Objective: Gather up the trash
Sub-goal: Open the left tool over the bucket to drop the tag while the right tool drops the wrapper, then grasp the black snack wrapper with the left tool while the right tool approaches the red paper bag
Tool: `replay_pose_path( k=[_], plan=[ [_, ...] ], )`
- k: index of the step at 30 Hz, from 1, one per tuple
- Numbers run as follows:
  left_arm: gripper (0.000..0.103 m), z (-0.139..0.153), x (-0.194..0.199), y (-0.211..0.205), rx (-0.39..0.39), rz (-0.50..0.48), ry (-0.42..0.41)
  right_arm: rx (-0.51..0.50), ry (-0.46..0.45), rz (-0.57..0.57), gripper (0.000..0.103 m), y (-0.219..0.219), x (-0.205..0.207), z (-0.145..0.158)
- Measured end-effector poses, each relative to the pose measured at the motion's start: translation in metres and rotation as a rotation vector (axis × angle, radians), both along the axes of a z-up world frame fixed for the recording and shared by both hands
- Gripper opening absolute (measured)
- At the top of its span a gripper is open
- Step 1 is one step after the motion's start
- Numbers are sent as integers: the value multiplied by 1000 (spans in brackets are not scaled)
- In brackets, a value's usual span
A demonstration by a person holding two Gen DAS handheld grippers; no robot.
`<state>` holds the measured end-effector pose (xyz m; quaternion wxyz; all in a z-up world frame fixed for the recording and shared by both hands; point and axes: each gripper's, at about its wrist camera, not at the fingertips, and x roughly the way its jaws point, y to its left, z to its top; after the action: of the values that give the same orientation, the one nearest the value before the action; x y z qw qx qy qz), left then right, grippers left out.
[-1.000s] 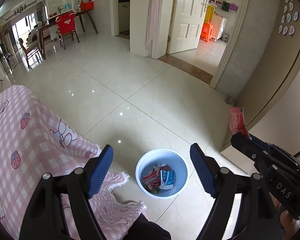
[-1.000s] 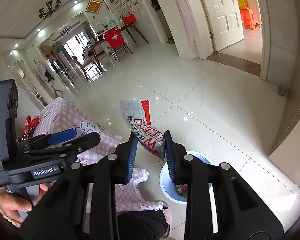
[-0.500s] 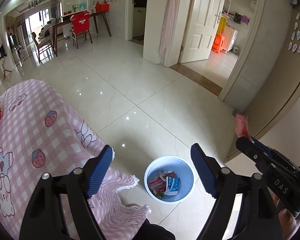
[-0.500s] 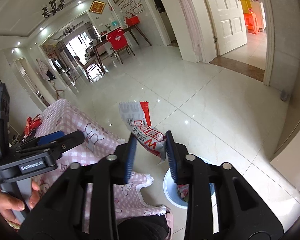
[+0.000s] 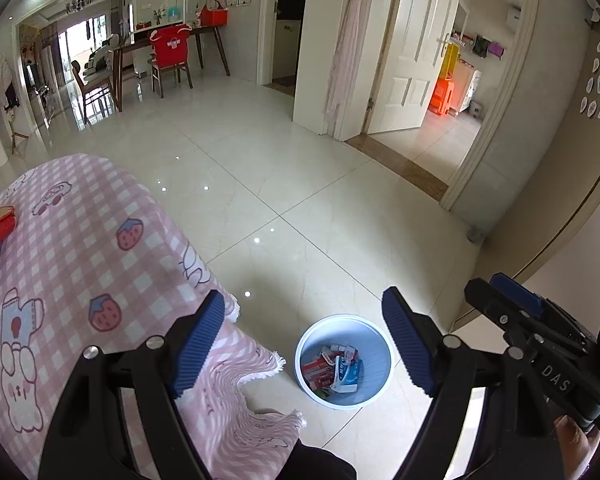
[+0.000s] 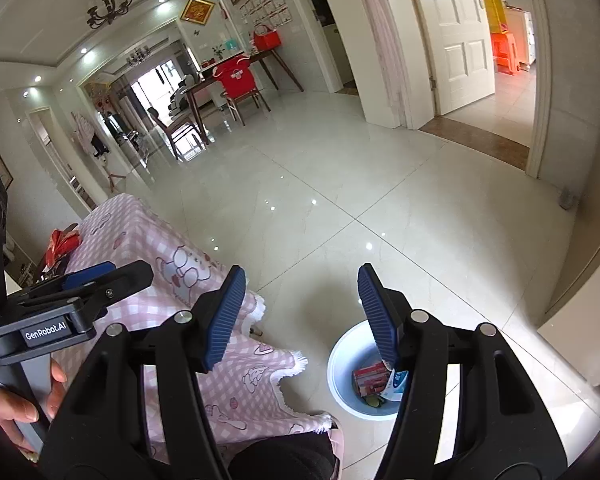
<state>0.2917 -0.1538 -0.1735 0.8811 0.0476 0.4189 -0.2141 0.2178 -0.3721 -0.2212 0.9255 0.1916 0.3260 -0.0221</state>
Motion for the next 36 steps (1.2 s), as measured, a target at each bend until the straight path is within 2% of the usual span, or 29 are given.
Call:
replay_pose_path(
  k=[5, 12, 15, 17, 19, 22, 26, 32, 33, 34, 36],
  plan=[
    [79, 13, -5, 38, 7, 38, -35, 0, -21, 72, 59, 35, 7, 13],
    [83, 36, 1, 130, 18, 185, -83, -18, -45, 223, 60, 115, 31, 31],
    [83, 41, 8, 178, 52, 249, -99, -34, -49, 298, 61, 156, 45, 38],
    [83, 38, 13, 207, 110, 289, -102, -44, -47, 334, 62, 177, 54, 42],
    [83, 36, 17, 232, 172, 316, -122, -60, -41, 374, 62, 203, 66, 43],
    [83, 28, 31, 263, 208, 326, -107, -78, -26, 429, 62, 242, 81, 43],
    [83, 17, 49, 282, 248, 317, -91, -90, 8, 485, 62, 279, 104, 37],
    [83, -2, 74, 277, 337, 254, -89, -102, 41, 522, 62, 306, 132, 34],
    [81, -4, 78, 278, 342, 249, -92, -100, 44, 524, 62, 309, 137, 34],
    [71, -7, 83, 278, 354, 246, -83, -101, 45, 524, 62, 311, 140, 34],
    [58, -6, 86, 280, 330, 231, -72, -98, 50, 528, 62, 313, 146, 34]
  ],
)
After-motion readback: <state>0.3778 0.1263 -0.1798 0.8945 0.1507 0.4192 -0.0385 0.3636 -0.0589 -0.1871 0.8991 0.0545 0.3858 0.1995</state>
